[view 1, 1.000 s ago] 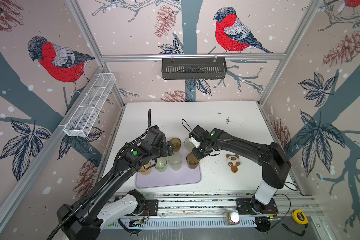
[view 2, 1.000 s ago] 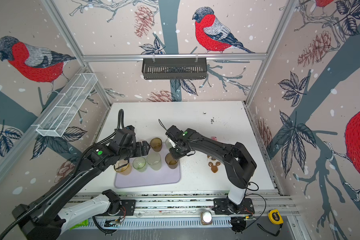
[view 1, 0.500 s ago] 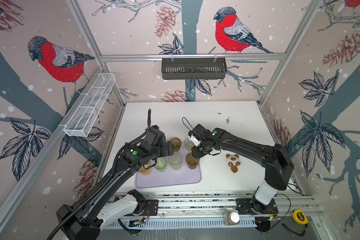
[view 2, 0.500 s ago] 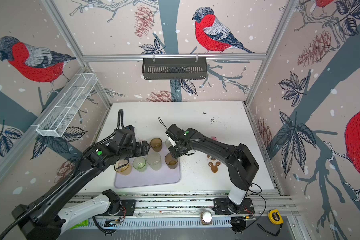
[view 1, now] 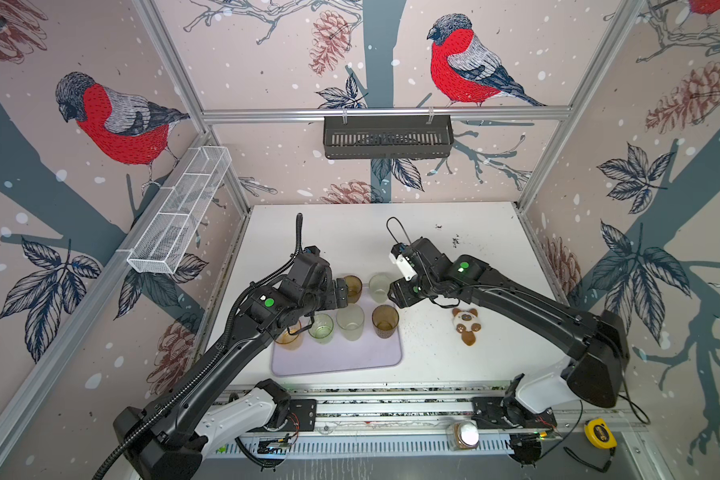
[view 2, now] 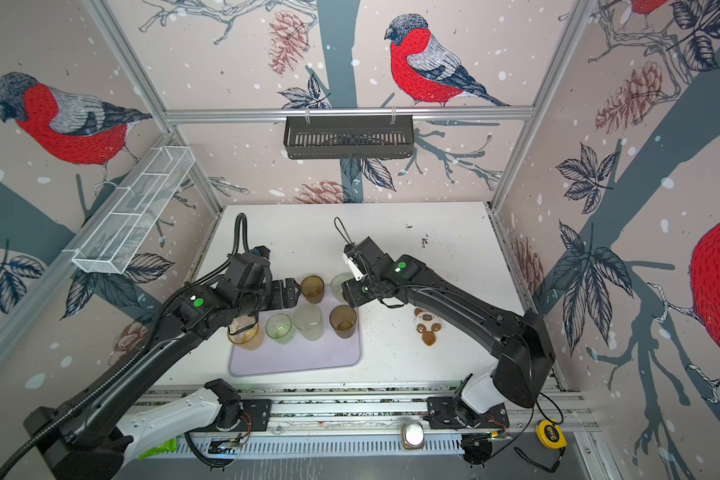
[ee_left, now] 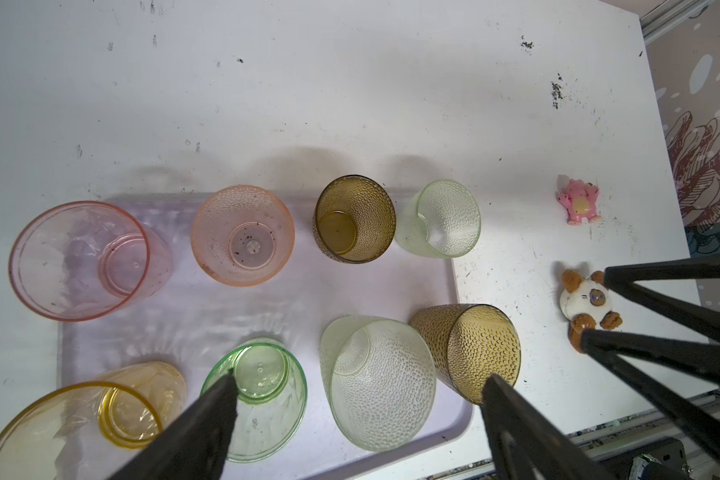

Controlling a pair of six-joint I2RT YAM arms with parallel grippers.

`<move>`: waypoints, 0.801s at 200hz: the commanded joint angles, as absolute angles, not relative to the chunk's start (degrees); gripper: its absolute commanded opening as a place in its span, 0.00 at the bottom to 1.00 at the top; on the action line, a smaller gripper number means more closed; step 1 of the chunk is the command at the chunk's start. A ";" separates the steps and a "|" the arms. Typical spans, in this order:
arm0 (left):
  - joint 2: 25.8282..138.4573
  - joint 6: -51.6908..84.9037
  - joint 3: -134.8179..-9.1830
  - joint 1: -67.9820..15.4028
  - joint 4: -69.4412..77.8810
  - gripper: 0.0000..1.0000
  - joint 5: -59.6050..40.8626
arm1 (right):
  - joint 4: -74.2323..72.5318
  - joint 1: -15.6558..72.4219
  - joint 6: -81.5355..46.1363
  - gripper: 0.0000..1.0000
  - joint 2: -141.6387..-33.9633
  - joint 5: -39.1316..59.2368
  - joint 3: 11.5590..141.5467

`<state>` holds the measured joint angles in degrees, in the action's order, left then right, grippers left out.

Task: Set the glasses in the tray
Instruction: 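Open the right gripper and raise it off the amber glass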

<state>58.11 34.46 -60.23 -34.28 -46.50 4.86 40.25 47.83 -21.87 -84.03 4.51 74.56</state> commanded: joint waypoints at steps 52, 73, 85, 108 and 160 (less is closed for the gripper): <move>56.98 33.84 -61.02 -34.28 -43.89 0.95 4.40 | 30.98 34.19 -24.25 0.66 -72.04 15.21 62.15; 56.95 33.67 -61.55 -34.26 -43.46 0.95 3.89 | 30.23 30.96 -23.85 0.64 -72.06 18.01 59.11; 56.99 33.52 -61.79 -34.28 -43.17 0.95 3.53 | 29.78 29.84 -23.39 0.63 -72.07 18.99 58.13; 57.56 33.27 -62.51 -34.20 -42.99 0.96 2.77 | 29.23 28.53 -22.53 0.62 -74.38 21.00 57.05; 58.51 32.30 -64.49 -34.25 -42.93 0.97 2.47 | 22.44 28.13 -21.91 0.58 -81.39 26.21 53.29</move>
<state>58.22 33.45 -63.37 -34.28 -44.62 2.96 27.38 28.10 -22.52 -79.46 22.68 54.24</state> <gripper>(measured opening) 0.972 0.588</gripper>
